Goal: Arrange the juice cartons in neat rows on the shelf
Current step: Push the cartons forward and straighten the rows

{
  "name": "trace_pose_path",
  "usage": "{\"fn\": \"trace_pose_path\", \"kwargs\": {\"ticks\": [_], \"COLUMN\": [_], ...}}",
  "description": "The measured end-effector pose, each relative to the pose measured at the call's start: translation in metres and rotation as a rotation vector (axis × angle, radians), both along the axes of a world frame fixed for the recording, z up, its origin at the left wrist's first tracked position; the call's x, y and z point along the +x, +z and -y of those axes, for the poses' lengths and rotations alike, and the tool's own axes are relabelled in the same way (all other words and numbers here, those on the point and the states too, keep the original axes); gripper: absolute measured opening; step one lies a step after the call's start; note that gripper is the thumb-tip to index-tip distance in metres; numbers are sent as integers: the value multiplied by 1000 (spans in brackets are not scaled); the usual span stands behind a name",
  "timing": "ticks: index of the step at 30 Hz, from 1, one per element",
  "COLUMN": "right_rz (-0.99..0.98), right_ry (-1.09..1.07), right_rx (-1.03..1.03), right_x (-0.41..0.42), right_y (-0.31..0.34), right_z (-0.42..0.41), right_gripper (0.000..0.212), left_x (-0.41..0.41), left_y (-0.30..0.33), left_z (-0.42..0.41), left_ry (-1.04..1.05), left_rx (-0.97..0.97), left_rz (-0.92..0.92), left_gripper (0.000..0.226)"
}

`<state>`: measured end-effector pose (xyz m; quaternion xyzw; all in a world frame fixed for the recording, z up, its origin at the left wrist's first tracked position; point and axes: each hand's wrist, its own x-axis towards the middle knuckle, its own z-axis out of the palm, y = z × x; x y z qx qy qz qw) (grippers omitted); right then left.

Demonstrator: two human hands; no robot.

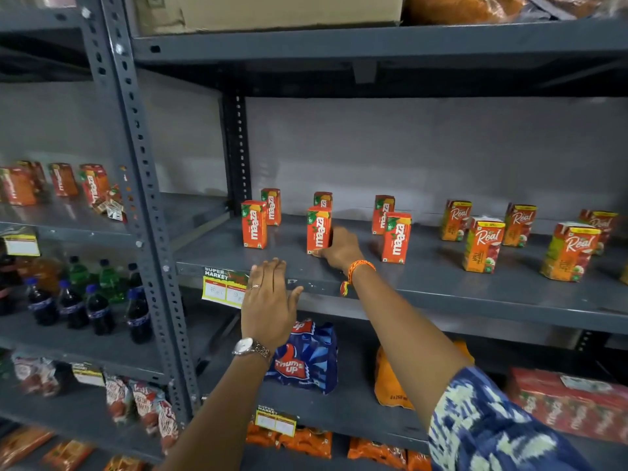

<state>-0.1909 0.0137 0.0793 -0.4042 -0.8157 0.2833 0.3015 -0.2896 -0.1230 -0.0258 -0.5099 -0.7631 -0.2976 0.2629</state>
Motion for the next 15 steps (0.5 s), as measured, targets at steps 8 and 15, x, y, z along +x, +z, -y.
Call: {"fn": "trace_pose_path", "kwargs": {"ticks": [8, 15], "right_rz": [-4, -28], "right_ry": [-9, 14], "right_rx": [-4, -52], "right_x": [-3, 5], "right_y": [-4, 0], "right_z": [-5, 4], "right_gripper": [68, 66], "left_x": [0, -1], "left_y": [0, -1], "left_z": [0, -1], "left_ry": [2, 3], "left_rx": [4, 1], "left_rz": [-2, -25], "left_gripper": [60, 60]}}
